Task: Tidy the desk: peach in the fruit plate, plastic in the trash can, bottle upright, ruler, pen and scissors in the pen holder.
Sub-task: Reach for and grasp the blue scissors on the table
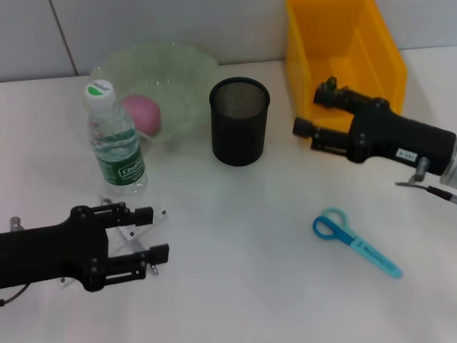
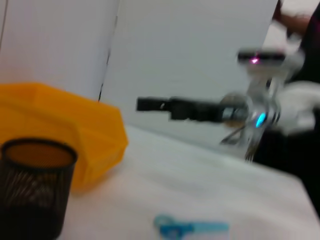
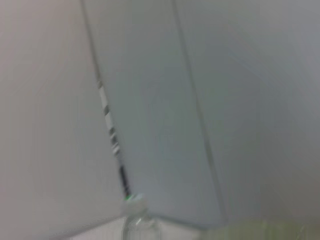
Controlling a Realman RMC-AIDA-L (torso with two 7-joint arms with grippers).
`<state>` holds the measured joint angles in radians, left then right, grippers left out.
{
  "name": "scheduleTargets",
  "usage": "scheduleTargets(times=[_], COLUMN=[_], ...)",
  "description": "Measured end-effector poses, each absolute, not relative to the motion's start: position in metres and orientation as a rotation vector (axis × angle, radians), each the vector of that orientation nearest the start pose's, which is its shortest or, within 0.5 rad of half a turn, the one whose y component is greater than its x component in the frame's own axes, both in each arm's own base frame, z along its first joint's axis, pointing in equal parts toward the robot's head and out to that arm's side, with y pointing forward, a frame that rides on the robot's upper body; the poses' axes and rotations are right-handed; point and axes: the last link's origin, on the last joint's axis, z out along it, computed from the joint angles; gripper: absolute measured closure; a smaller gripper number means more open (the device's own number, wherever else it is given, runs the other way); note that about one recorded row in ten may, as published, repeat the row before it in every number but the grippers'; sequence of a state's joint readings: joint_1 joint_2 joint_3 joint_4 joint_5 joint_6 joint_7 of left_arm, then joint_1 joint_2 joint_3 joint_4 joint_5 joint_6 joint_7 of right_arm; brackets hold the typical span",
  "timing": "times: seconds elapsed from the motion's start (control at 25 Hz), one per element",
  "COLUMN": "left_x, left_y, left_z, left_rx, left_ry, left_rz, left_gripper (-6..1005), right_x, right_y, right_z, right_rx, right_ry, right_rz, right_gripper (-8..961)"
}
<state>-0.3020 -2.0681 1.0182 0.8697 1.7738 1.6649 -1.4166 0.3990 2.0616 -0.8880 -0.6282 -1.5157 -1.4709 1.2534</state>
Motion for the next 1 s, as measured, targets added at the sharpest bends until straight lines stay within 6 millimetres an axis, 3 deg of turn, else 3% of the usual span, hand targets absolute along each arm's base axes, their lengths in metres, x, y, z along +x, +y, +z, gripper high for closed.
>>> scheduleTargets(times=[0.32,0.4,0.56,0.6,0.72,0.8,0.84,1.0], left_x=[-0.260,-0.260,-0.263,-0.264,-0.264,-0.264,-0.264,-0.266], left_y=[0.277,0.276,0.271,0.270,0.269,0.269,0.269,0.270], left_z=[0.005,0.007,0.011,0.012,0.012,0.012,0.012,0.012], left_rx=[-2.905,-2.909,-2.902,-2.895,-2.891,-2.891,-2.891,-2.877], left_ry=[-0.474,-0.448,-0.371,-0.351,-0.337,-0.337,-0.337,-0.301], left_rz=[-0.623,-0.622,-0.613,-0.613,-0.612,-0.612,-0.612,-0.612], left_gripper=[209,201,185,185,185,185,185,185], right_x=[0.246,0.239,0.233,0.226,0.215,0.196,0.196,0.186], right_y=[0.318,0.321,0.328,0.333,0.338,0.344,0.344,0.353], right_z=[0.040,0.050,0.059,0.065,0.069,0.070,0.070,0.060], right_rx=[-2.639,-2.687,-2.686,-2.678,-2.685,-2.705,-2.705,-2.637], right_ry=[0.692,0.803,0.920,0.974,1.001,1.031,1.031,1.072], right_rz=[0.795,0.600,0.391,0.248,0.115,-0.093,-0.093,-0.463], right_gripper=[208,209,211,211,213,214,214,217])
